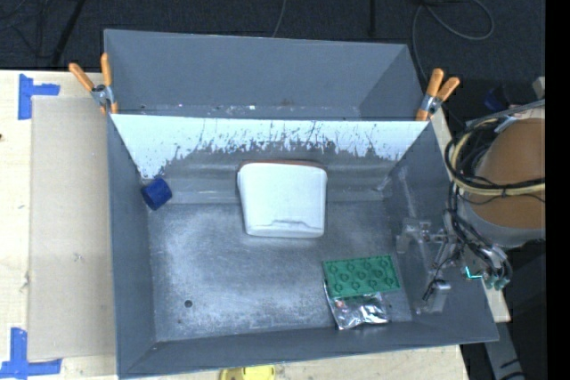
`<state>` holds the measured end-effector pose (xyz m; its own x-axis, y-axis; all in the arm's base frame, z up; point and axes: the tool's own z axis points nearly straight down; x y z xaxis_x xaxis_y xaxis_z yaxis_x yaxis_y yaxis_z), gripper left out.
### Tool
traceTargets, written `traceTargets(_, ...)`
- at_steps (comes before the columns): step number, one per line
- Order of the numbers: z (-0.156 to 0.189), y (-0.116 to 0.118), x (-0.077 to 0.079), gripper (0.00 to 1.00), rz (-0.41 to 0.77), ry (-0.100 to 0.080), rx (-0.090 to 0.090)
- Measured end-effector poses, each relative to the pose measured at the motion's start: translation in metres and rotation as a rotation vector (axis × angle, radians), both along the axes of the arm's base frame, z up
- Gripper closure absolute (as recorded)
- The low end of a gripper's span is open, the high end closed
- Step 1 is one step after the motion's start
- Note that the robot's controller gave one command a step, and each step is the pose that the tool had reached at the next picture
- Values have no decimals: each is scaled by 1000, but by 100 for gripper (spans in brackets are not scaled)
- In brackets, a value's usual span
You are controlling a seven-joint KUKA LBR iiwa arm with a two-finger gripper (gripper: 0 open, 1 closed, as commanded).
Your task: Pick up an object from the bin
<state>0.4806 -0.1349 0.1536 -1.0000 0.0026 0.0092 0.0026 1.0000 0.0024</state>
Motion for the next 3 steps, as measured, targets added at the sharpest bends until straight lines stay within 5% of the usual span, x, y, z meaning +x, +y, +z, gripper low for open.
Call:
traceTargets(1,-85,24,12,0,-275,-5,-3)
traceTargets(2,-54,63,-1,0,-571,-6,-4)
traceTargets(3,-42,57,29,0,-577,-10,-5)
